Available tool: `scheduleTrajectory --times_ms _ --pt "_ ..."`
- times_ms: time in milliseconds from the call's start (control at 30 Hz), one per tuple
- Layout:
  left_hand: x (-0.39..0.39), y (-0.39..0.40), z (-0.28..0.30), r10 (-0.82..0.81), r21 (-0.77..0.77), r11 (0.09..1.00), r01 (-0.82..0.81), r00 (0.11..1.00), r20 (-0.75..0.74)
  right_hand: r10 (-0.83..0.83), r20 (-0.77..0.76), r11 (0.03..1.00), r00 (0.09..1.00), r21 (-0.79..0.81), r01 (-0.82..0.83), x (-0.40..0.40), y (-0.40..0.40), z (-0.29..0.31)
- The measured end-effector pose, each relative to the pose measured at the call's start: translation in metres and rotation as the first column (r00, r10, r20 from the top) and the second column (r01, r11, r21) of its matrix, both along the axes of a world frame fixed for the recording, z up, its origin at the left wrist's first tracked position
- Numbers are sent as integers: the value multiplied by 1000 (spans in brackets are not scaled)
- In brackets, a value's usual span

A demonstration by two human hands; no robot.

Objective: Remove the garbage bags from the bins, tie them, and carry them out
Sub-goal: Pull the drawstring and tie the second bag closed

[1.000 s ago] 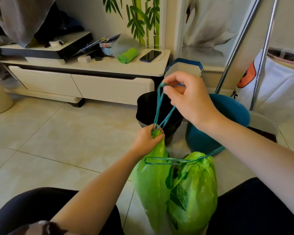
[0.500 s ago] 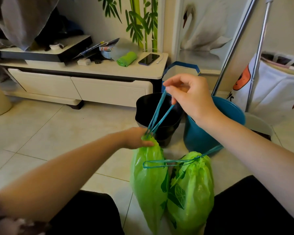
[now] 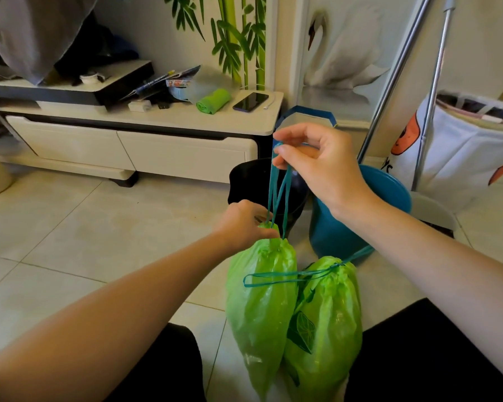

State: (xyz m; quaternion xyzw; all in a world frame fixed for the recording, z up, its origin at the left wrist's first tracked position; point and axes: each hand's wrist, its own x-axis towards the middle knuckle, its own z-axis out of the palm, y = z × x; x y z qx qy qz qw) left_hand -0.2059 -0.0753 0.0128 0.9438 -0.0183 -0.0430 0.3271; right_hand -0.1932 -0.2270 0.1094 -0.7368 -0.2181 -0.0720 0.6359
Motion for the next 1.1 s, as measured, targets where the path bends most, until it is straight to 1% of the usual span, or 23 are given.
scheduleTrajectory --times_ms 67,133,200,300,400,500,567,633,667,733,767,833,967,1033,1100 --pt "1 -4 -2 39 -10 999 -39 999 31 -7 35 998 999 -63 9 2 -3 -2" --pt "4 -4 -5 81 -53 995 -81 997 8 -30 89 990 996 -131 42 6 -6 -4" --pt "6 2 -7 104 -129 986 -107 994 -31 -71 134 982 988 -163 93 9 -11 -4" --pt "9 13 -9 163 -280 942 -185 981 -103 -136 163 973 977 -166 163 15 -18 -5" --pt "10 20 -8 176 -391 888 -244 963 -202 -172 182 969 968 -144 200 20 -23 -8" --pt "10 26 -9 196 -450 841 -300 945 -263 -173 209 969 962 -140 205 19 -23 -6" --pt "11 27 -11 200 -450 842 -299 946 -254 -146 247 969 958 -160 188 14 -20 -3" --pt "11 24 -13 170 -421 873 -246 963 -211 -102 303 965 948 -200 168 7 -15 -1" --pt "11 22 -14 132 -386 902 -193 975 -177 -77 324 964 943 -216 153 4 -13 0" --pt "10 16 -13 15 -272 961 -48 993 -120 -44 339 965 940 -228 128 1 -8 0" --pt "10 14 -13 -54 -221 975 29 993 -109 -42 338 965 940 -228 125 1 -7 -1" --pt "9 10 -10 -169 -149 977 151 979 -117 -59 334 964 941 -225 140 5 -6 -2" --pt "5 6 -4 -306 -158 947 278 931 -200 -103 270 973 957 -172 153 18 -10 -8" --pt "3 7 -5 -340 -147 937 316 921 -188 -122 223 977 967 -143 156 23 -12 -12" --pt "2 7 -7 -332 -153 939 308 929 -164 -124 164 984 979 -107 142 27 -14 -16"
